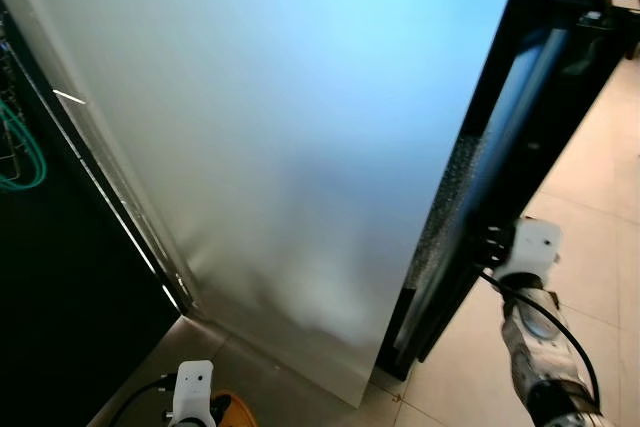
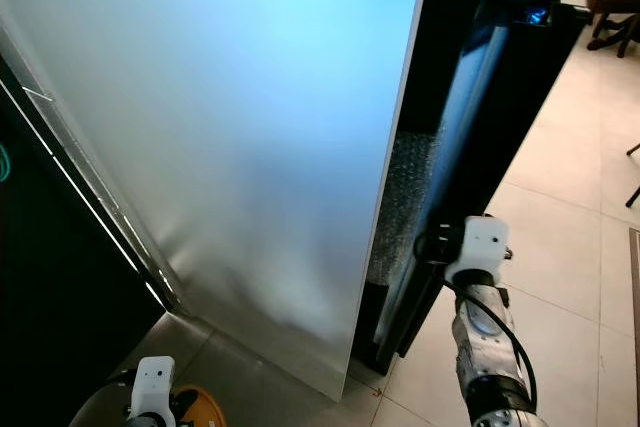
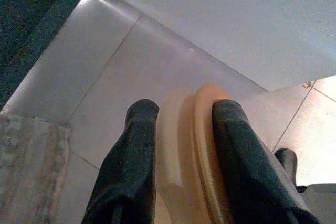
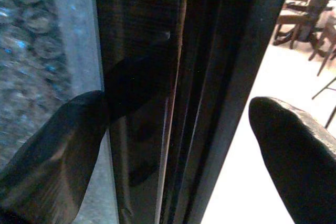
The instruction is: Restocking fridge
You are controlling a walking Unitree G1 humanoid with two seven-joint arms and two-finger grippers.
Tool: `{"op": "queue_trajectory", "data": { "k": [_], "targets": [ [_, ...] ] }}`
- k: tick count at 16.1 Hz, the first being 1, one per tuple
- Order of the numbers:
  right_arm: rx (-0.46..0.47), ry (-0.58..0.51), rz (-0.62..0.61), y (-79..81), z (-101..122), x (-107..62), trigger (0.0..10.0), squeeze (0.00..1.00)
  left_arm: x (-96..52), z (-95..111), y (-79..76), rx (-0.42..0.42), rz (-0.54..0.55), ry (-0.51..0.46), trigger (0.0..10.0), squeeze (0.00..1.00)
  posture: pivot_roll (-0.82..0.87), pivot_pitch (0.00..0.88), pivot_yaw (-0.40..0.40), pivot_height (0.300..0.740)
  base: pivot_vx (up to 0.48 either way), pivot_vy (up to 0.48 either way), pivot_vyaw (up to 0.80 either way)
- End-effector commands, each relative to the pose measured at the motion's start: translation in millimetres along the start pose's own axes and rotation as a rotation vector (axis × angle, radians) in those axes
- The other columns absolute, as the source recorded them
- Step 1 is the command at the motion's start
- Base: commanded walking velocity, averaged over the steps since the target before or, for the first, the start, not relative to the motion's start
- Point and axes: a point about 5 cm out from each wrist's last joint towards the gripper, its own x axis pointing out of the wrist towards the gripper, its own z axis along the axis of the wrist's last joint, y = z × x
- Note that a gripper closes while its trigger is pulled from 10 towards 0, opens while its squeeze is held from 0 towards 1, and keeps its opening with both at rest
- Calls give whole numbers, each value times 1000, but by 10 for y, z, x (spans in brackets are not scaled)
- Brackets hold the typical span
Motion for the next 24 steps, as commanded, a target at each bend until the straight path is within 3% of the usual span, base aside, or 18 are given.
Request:
{"op": "queue_trajectory", "data": {
  "k": [1,5,8,10,11,13,15,16,17,19,21,24],
  "targets": [
    [2,44,-136,-310,-102,-102,10000,0,-45,-201,-11,19,-14,80,10000,0,-5,29,-5,740,0,0,0],
    [-37,89,-311,-658,-257,-329,10000,0,-45,-205,-21,23,-17,83,10000,0,-13,26,-3,740,0,0,0],
    [-45,137,-517,-997,-362,-540,10000,0,-42,-204,-43,27,-21,85,10000,0,-13,23,-3,740,0,0,0],
    [-28,160,-537,-1024,-402,-571,10000,0,-42,-207,-46,29,-22,86,10000,0,-13,23,-3,740,0,0,0],
    [-16,193,-518,-977,-464,-582,10000,0,-44,-212,-43,29,-22,88,10000,0,-16,21,-3,740,0,0,0],
    [31,291,-389,-733,-640,-570,10000,0,-47,-220,-34,32,-24,93,10000,0,-24,25,4,740,0,0,0],
    [31,461,-174,-336,-932,-660,10000,0,-53,-234,-8,29,-25,98,10000,0,-22,25,3,740,0,0,0],
    [29,489,-163,-305,-974,-687,10000,0,-53,-235,-4,27,-23,98,10000,0,-22,25,3,740,0,0,0],
    [16,618,-110,-145,-1165,-839,10000,0,-55,-236,21,13,-16,99,10000,0,-27,27,9,740,0,0,0],
    [-105,748,79,112,-1374,-1083,10000,0,-56,-233,45,-3,-10,99,10000,0,-25,30,14,740,0,0,0],
    [-107,839,121,176,-1502,-1275,10000,0,-59,-228,90,-29,1,96,10000,0,-14,31,14,740,0,0,0],
    [-36,930,31,175,-1628,-1505,10000,0,-67,-241,134,-42,3,101,10000,0,-16,36,15,740,0,0,0]
  ]
}}
